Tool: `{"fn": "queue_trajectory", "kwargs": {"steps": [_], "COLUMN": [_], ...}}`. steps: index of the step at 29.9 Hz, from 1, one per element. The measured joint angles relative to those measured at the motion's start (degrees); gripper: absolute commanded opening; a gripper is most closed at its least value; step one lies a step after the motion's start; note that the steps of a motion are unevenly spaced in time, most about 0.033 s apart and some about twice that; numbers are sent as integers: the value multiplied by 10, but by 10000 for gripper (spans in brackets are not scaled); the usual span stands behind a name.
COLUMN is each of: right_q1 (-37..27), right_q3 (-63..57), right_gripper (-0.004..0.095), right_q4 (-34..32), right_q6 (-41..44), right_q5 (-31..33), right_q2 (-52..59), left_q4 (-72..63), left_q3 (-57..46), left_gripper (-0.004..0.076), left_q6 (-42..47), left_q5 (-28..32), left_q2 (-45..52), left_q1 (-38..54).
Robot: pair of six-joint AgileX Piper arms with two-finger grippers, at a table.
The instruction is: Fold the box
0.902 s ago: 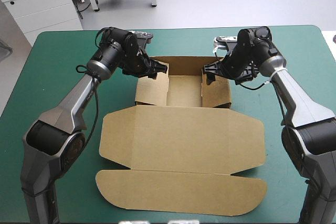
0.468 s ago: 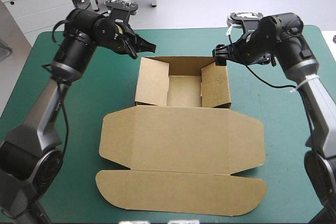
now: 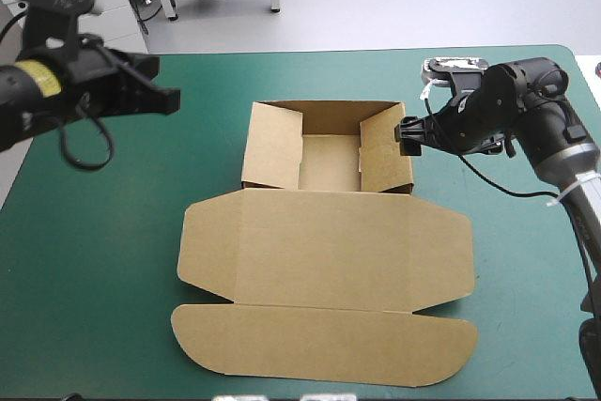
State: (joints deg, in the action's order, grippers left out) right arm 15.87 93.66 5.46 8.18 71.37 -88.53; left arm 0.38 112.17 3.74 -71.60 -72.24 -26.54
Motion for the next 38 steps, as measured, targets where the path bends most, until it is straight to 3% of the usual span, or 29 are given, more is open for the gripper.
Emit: {"fn": "queue_trajectory", "kwargs": {"steps": [9,16,23,31,34,37,38], "right_q1": [0,0,0,0,0,0,0], "right_q3": [2,54,102,103,103,103,103], "right_gripper": [877,877,877,867,743,397,225], "right_q4": [13,14,16,16,16,17,17], "right_q6": [6,6,9,10,13,22,23], "right_q5": [-41,-50,-49,-15,-13,-11,-11], "right_q2": [-96,-181,-228,-263,-264,-264,-264], "left_q4": [14,13,11,8,5,0,0], "left_q3": [-308,-501,-626,-666,-668,-670,-669], "left_gripper": [-10,-10,-10,-10,-10,-10,-10], "left_q6": [-1,0,1,2,2,2,2], "left_q5": [-1,10,78,93,97,99,99], "left_q2": [221,338,414,438,438,438,438], "left_q1": [0,0,0,0,0,0,0]}}
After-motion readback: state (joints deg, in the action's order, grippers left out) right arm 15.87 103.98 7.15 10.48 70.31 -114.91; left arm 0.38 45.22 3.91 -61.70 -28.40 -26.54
